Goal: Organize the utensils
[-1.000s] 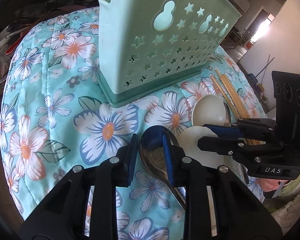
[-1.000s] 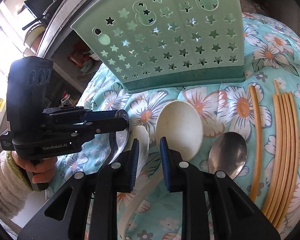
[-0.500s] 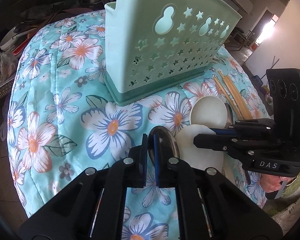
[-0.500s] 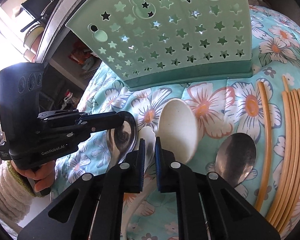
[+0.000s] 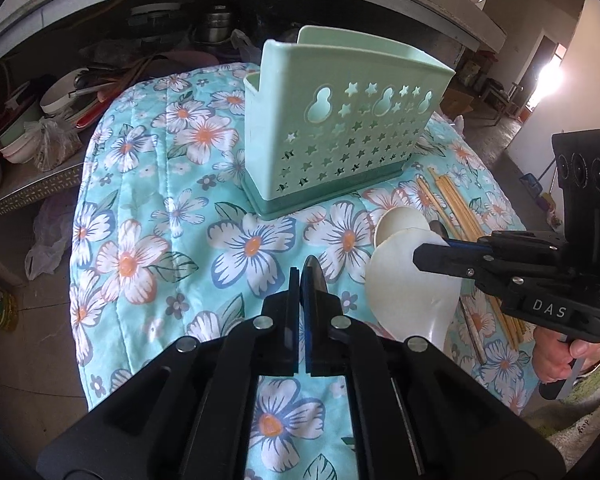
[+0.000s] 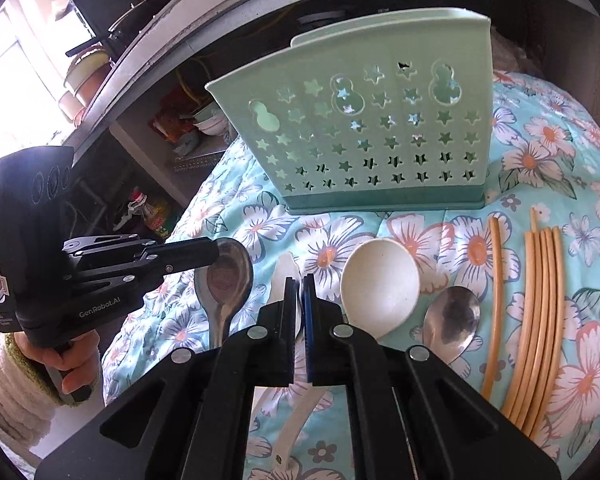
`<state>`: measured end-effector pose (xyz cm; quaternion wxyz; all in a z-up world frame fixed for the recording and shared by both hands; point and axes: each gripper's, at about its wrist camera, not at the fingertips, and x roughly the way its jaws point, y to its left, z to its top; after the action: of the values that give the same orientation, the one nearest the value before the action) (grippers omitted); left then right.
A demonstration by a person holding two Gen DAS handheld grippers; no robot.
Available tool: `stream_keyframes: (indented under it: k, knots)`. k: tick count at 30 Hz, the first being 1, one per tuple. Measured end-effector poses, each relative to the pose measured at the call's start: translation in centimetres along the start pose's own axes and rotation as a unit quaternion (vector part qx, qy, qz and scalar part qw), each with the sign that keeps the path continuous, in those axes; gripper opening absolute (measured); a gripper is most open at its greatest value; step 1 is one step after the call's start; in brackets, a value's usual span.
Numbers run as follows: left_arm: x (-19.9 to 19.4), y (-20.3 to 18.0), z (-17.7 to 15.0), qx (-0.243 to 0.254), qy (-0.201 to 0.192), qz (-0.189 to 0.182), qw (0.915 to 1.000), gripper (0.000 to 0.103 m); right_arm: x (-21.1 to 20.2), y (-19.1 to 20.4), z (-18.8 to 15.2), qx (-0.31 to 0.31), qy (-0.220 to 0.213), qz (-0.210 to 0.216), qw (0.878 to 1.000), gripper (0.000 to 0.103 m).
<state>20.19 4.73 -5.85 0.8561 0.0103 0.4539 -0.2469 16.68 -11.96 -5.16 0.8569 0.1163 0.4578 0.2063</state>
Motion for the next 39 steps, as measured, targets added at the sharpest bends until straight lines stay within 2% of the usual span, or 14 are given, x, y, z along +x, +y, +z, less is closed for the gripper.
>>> stream_keyframes:
  k: [8, 16, 20, 23, 27, 30, 35, 39]
  knots:
    - [-4.9, -0.9, 0.5, -0.003, -0.059, 0.024, 0.9980, 0.001, -4.8, 0.9, 0.7, -0.018, -0.056, -0.012, 0.998, 0.004]
    - [-10.2, -2.5, 2.5, 0.008, -0.131, 0.058, 0.9897, 0.001, -10.0, 1.3, 2.0, -0.030, -0.123, -0.025, 0.992, 0.004]
    - [-13.2, -3.0, 4.7, 0.001, -0.180, 0.087, 0.9798, 0.001, -13.2, 1.0, 2.7, -0.032, -0.163, -0.032, 0.986, 0.004]
    - [-15.3, -3.0, 7.2, -0.019, -0.226, 0.112, 0.9676, 0.001, -15.5, 0.7, 3.0, -0.029, -0.189, -0.035, 0.981, 0.004]
    - [-17.4, -2.4, 11.1, -0.063, -0.272, 0.127, 0.9518, 0.001, -17.7, 0.0, 2.9, -0.024, -0.210, -0.035, 0.977, 0.004]
    - [-17.7, -2.6, 13.8, -0.067, -0.300, 0.155, 0.9389, 0.001, -18.9, -0.5, 2.8, -0.021, -0.218, -0.033, 0.975, 0.004]
    - [-15.2, -3.4, 17.5, -0.030, -0.310, 0.217, 0.9250, 0.001, -20.4, -1.5, 2.1, -0.016, -0.229, -0.034, 0.973, 0.004]
    - [-12.0, -3.7, 19.2, -0.002, -0.289, 0.244, 0.9258, 0.001, -21.1, -2.4, 1.9, -0.007, -0.230, -0.036, 0.972, 0.004]
